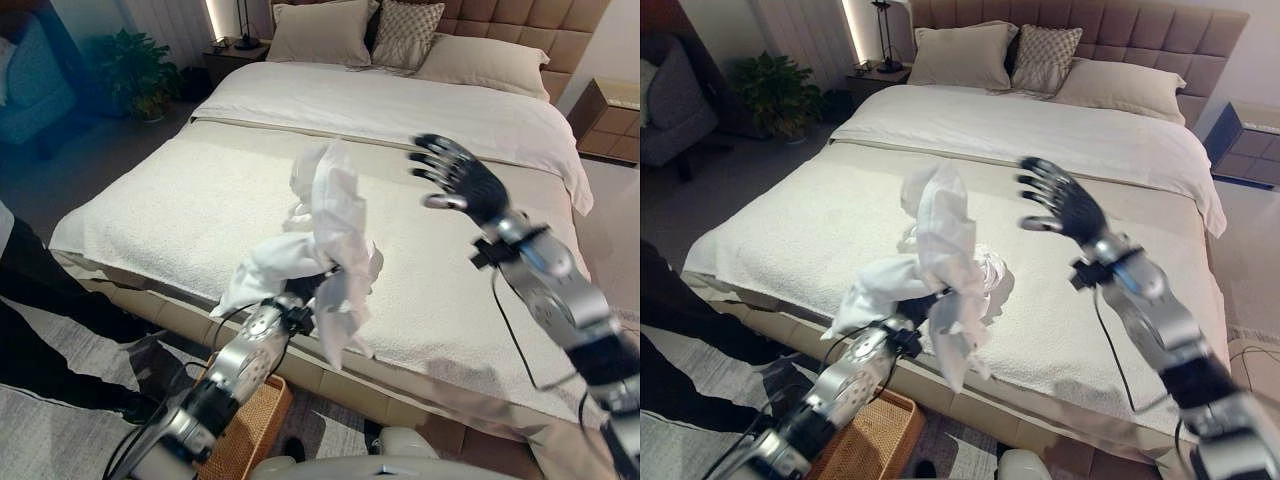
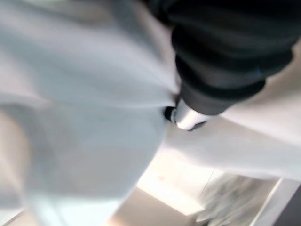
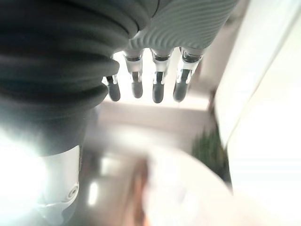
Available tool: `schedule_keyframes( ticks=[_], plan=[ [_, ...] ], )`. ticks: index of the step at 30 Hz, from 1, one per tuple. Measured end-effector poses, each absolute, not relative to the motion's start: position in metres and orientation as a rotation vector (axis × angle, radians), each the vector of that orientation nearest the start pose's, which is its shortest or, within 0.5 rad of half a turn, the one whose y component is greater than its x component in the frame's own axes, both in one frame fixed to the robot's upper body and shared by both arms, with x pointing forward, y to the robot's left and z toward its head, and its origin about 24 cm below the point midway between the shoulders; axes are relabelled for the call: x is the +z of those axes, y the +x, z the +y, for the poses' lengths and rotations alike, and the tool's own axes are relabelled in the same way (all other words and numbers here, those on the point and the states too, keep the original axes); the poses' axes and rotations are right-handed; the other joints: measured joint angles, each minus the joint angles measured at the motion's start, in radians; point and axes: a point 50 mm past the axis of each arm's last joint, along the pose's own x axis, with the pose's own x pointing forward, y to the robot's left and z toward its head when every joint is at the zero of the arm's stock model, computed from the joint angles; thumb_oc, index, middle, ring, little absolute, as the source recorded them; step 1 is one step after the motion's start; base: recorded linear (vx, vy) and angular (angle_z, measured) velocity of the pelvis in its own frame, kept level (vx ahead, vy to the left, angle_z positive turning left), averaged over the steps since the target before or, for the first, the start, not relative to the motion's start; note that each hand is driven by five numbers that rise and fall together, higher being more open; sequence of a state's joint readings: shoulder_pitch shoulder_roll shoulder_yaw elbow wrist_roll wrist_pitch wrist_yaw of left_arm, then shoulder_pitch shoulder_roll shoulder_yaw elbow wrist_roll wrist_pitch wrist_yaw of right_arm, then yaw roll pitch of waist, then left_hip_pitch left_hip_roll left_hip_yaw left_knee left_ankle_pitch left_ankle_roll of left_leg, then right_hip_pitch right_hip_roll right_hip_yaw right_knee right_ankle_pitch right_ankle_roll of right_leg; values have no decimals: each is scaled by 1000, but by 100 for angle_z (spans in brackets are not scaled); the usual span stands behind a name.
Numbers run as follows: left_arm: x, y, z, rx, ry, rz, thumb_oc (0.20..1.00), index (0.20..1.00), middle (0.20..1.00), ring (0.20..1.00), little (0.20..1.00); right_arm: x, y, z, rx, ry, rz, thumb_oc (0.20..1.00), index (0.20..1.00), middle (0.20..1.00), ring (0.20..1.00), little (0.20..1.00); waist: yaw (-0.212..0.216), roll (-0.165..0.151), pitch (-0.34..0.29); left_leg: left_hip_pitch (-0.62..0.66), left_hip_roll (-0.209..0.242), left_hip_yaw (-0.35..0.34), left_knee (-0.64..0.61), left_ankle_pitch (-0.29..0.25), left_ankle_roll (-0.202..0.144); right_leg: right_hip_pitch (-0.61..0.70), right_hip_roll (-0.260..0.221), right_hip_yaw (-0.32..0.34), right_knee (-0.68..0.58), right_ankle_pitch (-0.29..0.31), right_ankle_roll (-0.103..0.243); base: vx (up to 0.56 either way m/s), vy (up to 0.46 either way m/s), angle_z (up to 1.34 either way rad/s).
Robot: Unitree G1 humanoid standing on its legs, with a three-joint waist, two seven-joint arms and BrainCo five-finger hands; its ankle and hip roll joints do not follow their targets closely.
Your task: Pick up clothes into the bucket
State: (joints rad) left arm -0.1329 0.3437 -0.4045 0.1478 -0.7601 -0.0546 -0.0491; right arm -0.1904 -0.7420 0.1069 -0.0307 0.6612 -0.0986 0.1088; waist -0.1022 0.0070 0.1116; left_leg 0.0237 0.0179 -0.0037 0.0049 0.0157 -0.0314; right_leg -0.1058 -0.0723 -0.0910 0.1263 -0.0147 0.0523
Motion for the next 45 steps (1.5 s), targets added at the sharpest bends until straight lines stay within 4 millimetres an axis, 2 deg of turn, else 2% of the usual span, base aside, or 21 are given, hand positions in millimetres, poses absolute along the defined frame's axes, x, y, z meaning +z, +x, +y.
schedule_keyframes(
  ticks=[1, 4, 5, 9, 11, 16, 19, 22, 26, 27, 29, 32, 34, 38, 40, 42, 45],
  plan=[
    [26, 260, 132, -346, -359, 155, 200, 200, 200, 200, 200, 136, 278, -239, 228, -103, -215, 1000, 1000, 1000, 1000, 1000, 1, 0, 0, 0, 0, -1, -2, 0, 0, 0, 0, -1, 1, -1, 1, -5, -5, 6],
    [23, 249, 161, -230, -334, 128, 200, 200, 200, 200, 200, 100, 258, -270, 2, -19, -151, 1000, 1000, 1000, 1000, 1000, 9, -2, 0, 0, 2, -8, -7, -2, 2, -2, 1, -6, 2, -10, -5, -8, -2, 6],
    [17, 241, 176, -162, -310, 135, 200, 200, 200, 200, 200, 79, 246, -280, -98, 19, -91, 1000, 1000, 1000, 1000, 1000, 8, -1, 1, -1, 2, -11, -7, -3, 1, -4, 1, -8, 4, -13, -6, -25, 2, 4],
    [12, 225, 207, -29, -197, 125, 200, 200, 200, 200, 200, 19, 215, -287, -230, 42, 116, 1000, 1000, 1000, 1000, 1000, 10, -3, 10, -7, 1, -22, -8, -4, 1, -15, -1, -14, 25, -27, -6, -53, 4, 7],
    [7, 214, 222, 48, -153, 129, 200, 200, 200, 200, 200, -27, 187, -290, -313, 35, 316, 1000, 1000, 1000, 1000, 1000, 15, -4, 17, -43, -3, -28, 3, -4, 0, -58, -8, -16, 53, -38, -5, -87, 10, 8],
    [-6, 204, 244, 209, -143, 152, 200, 200, 200, 200, 200, -65, 165, -299, -371, -96, 537, 1000, 1000, 1000, 1000, 1000, 40, -5, 63, -73, -7, -36, 29, -3, 0, -77, -13, -25, 65, -38, -2, -98, 16, 5],
    [-18, 196, 257, 285, -100, 204, 200, 200, 200, 200, 200, -77, 164, -304, -404, -144, 616, 1000, 1000, 1000, 1000, 1000, 43, -12, 99, -95, -9, -39, 44, -6, -5, -96, -14, -26, 77, -38, -2, -89, 22, 4],
    [-27, 187, 271, 332, -8, 263, 200, 200, 200, 200, 200, -81, 165, -306, -435, -163, 641, 1000, 1000, 1000, 1000, 1000, 64, -11, 143, -135, -11, -42, 66, -3, -8, -131, -18, -26, 91, -37, -1, -86, 40, 2],
    [-41, 177, 284, 375, 101, 351, 200, 200, 200, 200, 200, -87, 163, -308, -461, -175, 681, 1000, 1000, 1000, 1000, 1000, 65, -10, 170, -170, -15, -49, 91, -11, -9, -159, -21, -27, 107, -39, -3, -68, 43, 4],
    [-48, 174, 294, 394, 170, 405, 200, 200, 200, 200, 200, -86, 169, -309, -470, -180, 676, 1000, 1000, 1000, 1000, 1000, 64, -12, 197, -204, -16, -50, 112, -14, -14, -190, -22, -26, 121, -40, -4, -51, 28, 2],
    [-55, 173, 301, 423, 214, 453, 200, 200, 200, 200, 200, -83, 177, -307, -473, -184, 657, 1000, 1000, 1000, 1000, 1000, 64, -15, 242, -232, -19, -53, 132, -13, -15, -214, -24, -26, 135, -35, 1, -70, 31, 3],
    [-66, 178, 303, 431, 280, 522, 200, 200, 200, 200, 200, -79, 187, -303, -454, -199, 634, 1000, 1000, 1000, 1000, 1000, 64, -17, 281, -268, -21, -54, 164, -18, -17, -244, -28, -26, 156, -37, -1, -97, 38, 3],
    [-64, 188, 303, 431, 336, 521, 200, 200, 200, 200, 200, -73, 197, -302, -449, -220, 598, 1000, 1000, 1000, 1000, 1000, 62, -26, 308, -316, -23, -54, 200, -27, -14, -283, -29, -24, 172, -36, -1, -96, 41, 0],
    [-51, 218, 312, 458, 462, 500, 200, 200, 200, 200, 200, -53, 231, -291, -419, -250, 484, 1000, 1000, 1000, 1000, 1000, 56, -57, 400, -427, -26, -48, 295, -44, -22, -374, -24, -14, 216, -25, -9, -112, 44, -7],
    [-42, 226, 317, 467, 523, 482, 200, 200, 200, 200, 200, -41, 248, -281, -379, -264, 416, 1000, 1000, 1000, 1000, 1000, 57, -71, 420, -496, -14, -37, 361, -68, -22, -433, -17, -1, 243, -22, -14, -92, 45, -23],
    [-38, 235, 321, 488, 554, 480, 200, 200, 200, 200, 200, -29, 260, -273, -338, -284, 354, 1000, 1000, 1000, 1000, 1000, 38, -74, 424, -580, -15, -32, 434, -92, -15, -506, -14, 10, 284, -22, -19, -75, 51, -17],
    [-26, 245, 324, 503, 584, 441, 200, 200, 200, 200, 200, -22, 269, -262, -297, -277, 313, 1000, 1000, 1000, 1000, 1000, 27, -78, 432, -669, -13, -30, 512, -115, -9, -583, -11, 19, 333, -23, -21, -44, 39, -9]
  ],
)
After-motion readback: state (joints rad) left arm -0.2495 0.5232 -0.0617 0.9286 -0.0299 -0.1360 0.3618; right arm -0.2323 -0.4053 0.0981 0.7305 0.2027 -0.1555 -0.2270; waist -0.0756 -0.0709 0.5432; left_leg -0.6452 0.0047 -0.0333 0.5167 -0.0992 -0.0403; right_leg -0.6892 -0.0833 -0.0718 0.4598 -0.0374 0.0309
